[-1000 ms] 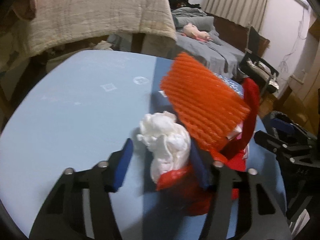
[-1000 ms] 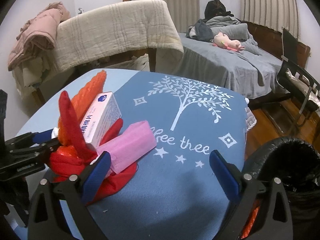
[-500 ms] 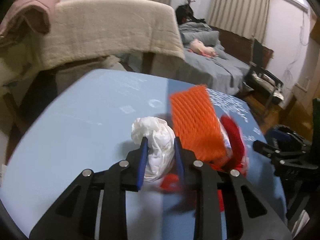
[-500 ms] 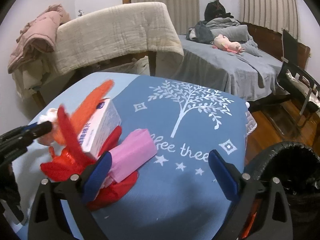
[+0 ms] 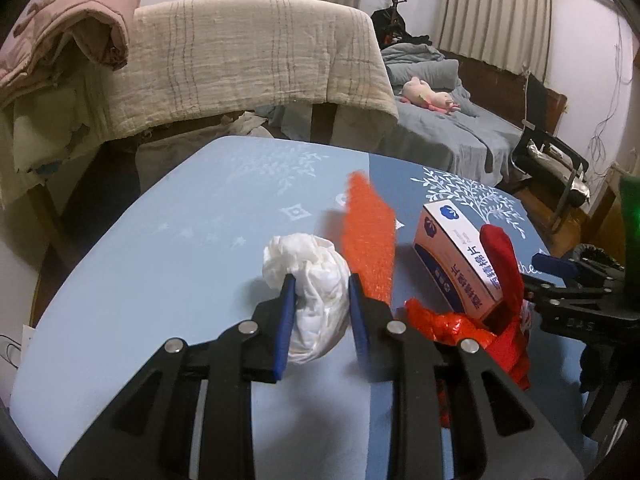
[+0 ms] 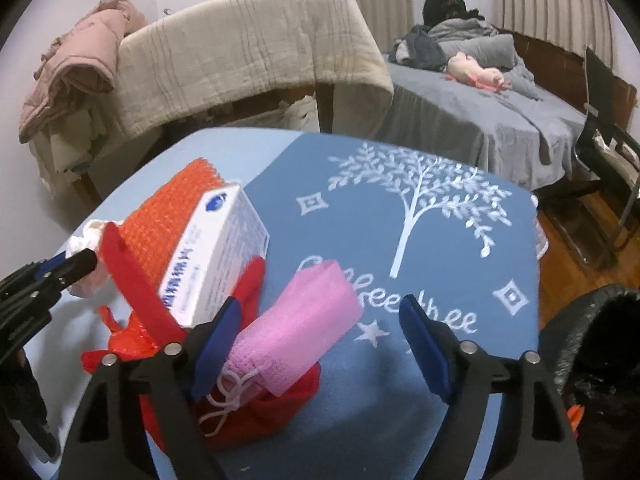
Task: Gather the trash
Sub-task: 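Grasp the pink cloth with the right gripper while the left lifts the white bag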
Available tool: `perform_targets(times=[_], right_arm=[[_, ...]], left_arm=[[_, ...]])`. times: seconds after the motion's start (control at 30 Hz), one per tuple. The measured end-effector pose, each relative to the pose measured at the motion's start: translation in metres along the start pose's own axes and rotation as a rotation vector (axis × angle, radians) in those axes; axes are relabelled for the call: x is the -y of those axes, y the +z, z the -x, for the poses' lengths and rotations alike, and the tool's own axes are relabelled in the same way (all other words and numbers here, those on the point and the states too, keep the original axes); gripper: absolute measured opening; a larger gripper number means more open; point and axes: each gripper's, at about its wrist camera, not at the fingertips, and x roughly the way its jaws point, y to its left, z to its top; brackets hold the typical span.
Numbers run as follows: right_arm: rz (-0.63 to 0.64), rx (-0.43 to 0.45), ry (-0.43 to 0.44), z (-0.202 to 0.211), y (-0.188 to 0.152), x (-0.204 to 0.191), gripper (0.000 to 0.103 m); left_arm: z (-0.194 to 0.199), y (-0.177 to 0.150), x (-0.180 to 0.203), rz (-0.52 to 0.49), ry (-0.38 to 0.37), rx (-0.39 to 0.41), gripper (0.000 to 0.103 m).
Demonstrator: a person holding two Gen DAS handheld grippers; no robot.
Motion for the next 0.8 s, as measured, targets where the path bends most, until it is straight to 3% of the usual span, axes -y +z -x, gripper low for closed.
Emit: perform_targets(times=[0.1,0.2,0.27,0.37,0.8], right_arm=[[-0.007,-0.016,0.005,-0.003,-0.003,0.001,0.071],[-0.009,-0.057,0.041,-0.008,-0.006,0.001,0.053],[-0.019,-0.08,0.066,-0.011,-0.008,0.001,0.034],[-0.006,-0.078,0.085,-0.007,-0.009,-0.002,0.019],[-0.027,0.055,0.109,0.052,0.008,0.009,0.017]], left_arm=[[0.002,-0.001,0.0,0.003,-0.002,0.003,0.025],[0.005,-0.002,0.002,0.006,-0.007,0.01,0.025],[0.007,-0.003,0.005,0.002,-0.011,0.013,0.025],[0.009,-0.003,0.012,-0.007,-0.019,0.017,0.025],[0.039,0.009,0.034,-0.017,-0.041,0.074,0.025]])
